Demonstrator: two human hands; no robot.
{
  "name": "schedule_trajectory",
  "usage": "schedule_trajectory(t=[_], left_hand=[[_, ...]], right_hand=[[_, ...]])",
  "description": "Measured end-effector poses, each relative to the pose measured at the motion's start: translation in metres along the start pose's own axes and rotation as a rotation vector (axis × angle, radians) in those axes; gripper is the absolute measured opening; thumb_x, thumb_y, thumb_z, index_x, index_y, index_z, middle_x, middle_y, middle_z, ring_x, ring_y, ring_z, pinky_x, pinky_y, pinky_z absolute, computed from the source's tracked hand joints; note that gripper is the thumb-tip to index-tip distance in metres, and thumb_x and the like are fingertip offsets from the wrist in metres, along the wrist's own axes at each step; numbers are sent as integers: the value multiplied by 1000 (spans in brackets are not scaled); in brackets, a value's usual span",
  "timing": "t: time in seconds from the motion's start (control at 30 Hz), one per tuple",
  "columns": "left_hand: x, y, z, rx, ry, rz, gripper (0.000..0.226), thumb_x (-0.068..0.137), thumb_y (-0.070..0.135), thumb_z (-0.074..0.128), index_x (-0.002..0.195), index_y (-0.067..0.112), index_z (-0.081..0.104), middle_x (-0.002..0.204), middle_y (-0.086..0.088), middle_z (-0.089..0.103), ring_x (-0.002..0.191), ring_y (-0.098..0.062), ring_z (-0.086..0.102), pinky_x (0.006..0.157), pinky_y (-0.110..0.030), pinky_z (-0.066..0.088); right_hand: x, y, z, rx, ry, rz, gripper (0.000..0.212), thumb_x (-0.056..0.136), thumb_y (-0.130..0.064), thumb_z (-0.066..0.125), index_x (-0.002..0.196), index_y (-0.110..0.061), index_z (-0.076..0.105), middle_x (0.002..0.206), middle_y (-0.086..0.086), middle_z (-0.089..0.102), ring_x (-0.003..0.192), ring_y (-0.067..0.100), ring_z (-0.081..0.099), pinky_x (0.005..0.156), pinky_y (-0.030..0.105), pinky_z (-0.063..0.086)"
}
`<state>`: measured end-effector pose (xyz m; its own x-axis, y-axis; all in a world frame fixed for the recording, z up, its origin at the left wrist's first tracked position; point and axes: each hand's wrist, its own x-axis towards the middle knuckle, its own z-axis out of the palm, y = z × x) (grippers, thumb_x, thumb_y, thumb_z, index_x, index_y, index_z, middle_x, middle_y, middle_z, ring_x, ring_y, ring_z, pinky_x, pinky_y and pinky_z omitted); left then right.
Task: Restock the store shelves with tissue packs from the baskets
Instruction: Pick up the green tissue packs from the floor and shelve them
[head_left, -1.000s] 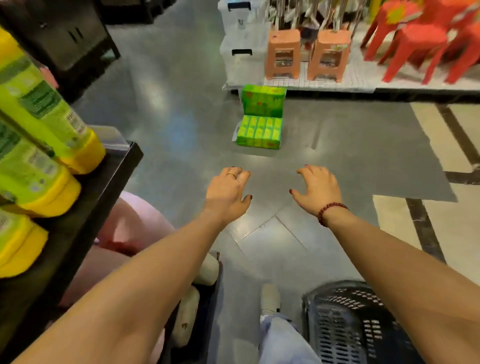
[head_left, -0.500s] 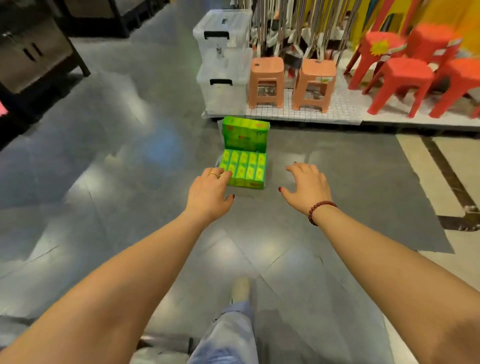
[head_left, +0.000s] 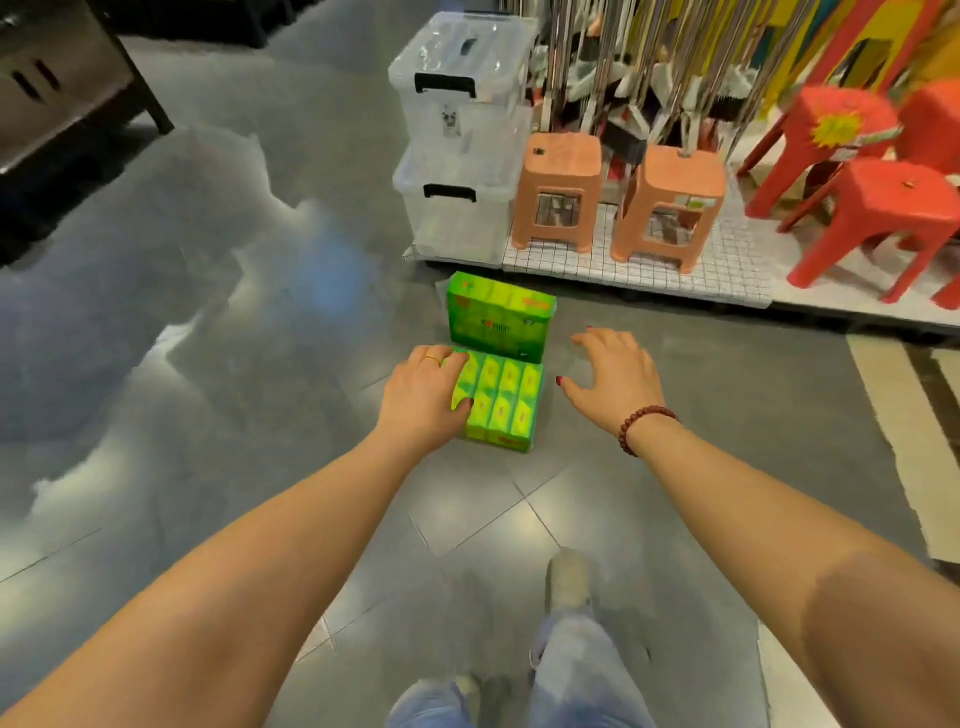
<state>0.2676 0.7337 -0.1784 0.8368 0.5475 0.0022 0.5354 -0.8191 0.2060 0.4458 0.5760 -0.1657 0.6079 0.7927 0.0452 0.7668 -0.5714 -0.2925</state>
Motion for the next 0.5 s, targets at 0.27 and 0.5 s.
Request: schedule_trajectory(t=[0.27,0.5], left_hand=[[115,-12,27,-49,20,-243,56,80,31,70,130,11,55,130,-10,57,123,-32,47,91,-40,44],[191,-55,52,-54,-79,-323,57,84,31,66,135,10,51,132,-12,55,124,-33,45,92,-42,44]], right_hand=[[144,76,27,24,-131,-49,58,87,-39,62,137,-15,46,140,8,48,130,28,37,103,37,30],[219,95,67,67,-276,6,57,86,-39,62,136,-16,47,138,8,49,128,28,39,101,36,32]])
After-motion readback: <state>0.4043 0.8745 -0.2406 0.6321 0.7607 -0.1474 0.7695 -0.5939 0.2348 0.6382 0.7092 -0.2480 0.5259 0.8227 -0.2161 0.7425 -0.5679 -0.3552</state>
